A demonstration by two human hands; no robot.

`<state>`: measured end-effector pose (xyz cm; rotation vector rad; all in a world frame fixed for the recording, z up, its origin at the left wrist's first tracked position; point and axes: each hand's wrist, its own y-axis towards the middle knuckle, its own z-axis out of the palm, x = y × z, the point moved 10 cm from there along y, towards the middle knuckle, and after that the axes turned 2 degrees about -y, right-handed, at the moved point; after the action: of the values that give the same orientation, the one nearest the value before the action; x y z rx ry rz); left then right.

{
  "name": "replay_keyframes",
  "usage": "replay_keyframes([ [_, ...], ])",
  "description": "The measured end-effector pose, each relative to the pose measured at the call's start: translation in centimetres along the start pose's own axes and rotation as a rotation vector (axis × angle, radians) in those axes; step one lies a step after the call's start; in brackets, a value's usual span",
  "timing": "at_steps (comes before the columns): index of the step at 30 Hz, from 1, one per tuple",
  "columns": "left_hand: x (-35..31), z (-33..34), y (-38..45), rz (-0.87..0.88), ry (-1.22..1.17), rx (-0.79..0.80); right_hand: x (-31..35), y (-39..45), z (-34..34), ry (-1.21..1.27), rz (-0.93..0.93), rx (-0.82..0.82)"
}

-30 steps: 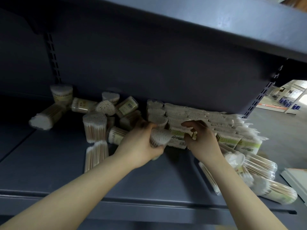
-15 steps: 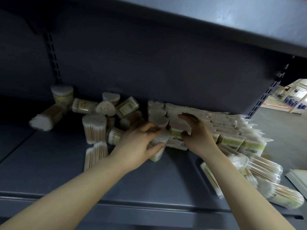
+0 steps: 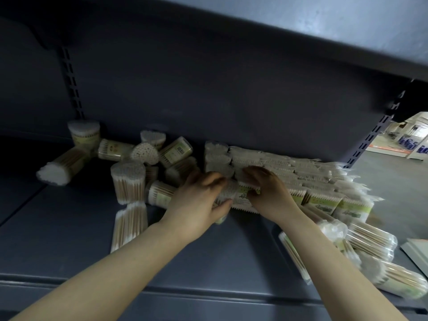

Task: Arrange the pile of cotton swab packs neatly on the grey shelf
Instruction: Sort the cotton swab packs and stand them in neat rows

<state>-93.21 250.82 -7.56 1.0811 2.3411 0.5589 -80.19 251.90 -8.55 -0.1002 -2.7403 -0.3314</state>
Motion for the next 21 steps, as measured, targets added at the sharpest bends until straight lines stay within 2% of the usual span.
replay_keyframes([
  [8, 0.5, -0.2, -0.3, -0.025, 0.006, 0.053, 0.2, -0.2, -0.7, 0.104, 0.006, -0.035],
  [14, 3.7, -3.2, -1.0, -0.181, -0.003, -0.052, 1.1, -0.3, -2.5, 0.081, -0.008, -0.129],
  [21, 7.3, -6.6, -2.8, -0.273, 0.143, -0.174, 3.4, -0.1, -3.4, 0.173, -0.046, -0.213],
])
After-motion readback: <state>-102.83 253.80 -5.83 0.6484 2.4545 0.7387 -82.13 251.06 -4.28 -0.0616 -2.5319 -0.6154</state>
